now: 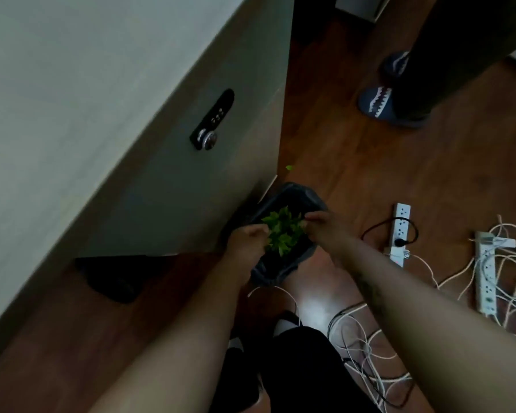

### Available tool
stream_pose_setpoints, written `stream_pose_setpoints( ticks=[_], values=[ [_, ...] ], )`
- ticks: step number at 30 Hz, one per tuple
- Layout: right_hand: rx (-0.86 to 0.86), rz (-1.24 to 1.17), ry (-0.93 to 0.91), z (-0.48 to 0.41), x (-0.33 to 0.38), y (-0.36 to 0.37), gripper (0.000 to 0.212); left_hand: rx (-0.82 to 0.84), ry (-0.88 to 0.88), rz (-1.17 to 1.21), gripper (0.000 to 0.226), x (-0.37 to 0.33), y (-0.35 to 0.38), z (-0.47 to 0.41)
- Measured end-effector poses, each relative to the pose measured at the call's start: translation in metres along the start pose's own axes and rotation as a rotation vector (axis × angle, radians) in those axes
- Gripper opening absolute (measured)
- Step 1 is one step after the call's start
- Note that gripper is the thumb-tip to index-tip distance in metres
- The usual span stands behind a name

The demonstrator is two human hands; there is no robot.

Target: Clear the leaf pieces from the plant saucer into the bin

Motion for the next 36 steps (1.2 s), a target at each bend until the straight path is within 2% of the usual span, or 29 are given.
stream_pose_setpoints(
  ticks=[5,8,13,17,20,24,29,32,36],
  values=[
    [-0.072,0.261,-0.202,-0.012,0.0,0.001,0.017,-0.033,0.136,-0.137,0.02,0.007,0.004,-0.019],
    [-0.099,0.281,-0.199,-0.012,0.007,0.0,0.029,-0.059,0.197,-0.169,0.023,-0.005,0.0,-0.015],
    [-0.154,0.279,-0.223,0.021,0.041,-0.015,0.009,-0.079,0.287,-0.163,0.031,-0.036,-0.02,0.024],
    [-0.207,0.313,-0.276,0.074,0.091,-0.037,0.014,-0.076,0.291,-0.099,0.026,-0.073,-0.047,0.076],
    [-0.22,0.322,-0.346,0.118,0.142,-0.051,0.008,-0.083,0.275,-0.033,0.018,-0.106,-0.064,0.119],
    [-0.185,0.27,-0.452,0.172,0.209,-0.062,0.014,-0.074,0.396,-0.036,0.012,-0.154,-0.095,0.18],
    [-0.096,0.282,-0.594,0.224,0.268,-0.054,0.008,-0.09,0.503,0.038,0.01,-0.194,-0.144,0.236],
    [-0.01,0.322,-0.671,0.251,0.291,-0.025,0.006,-0.165,0.538,0.085,0.013,-0.202,-0.186,0.255],
    [0.143,0.414,-0.772,0.293,0.313,0.049,0.005,-0.305,0.534,0.122,0.014,-0.185,-0.27,0.266]
  ],
)
Point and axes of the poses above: each hand's wrist, its own z-axis away from the middle knuckle, its own y-axis out of the palm, x = y × z, the point moved 5 cm from there along -z, towards the middle knuckle, and after that the axes turned 11 degrees about -x, right-handed, at the moved point
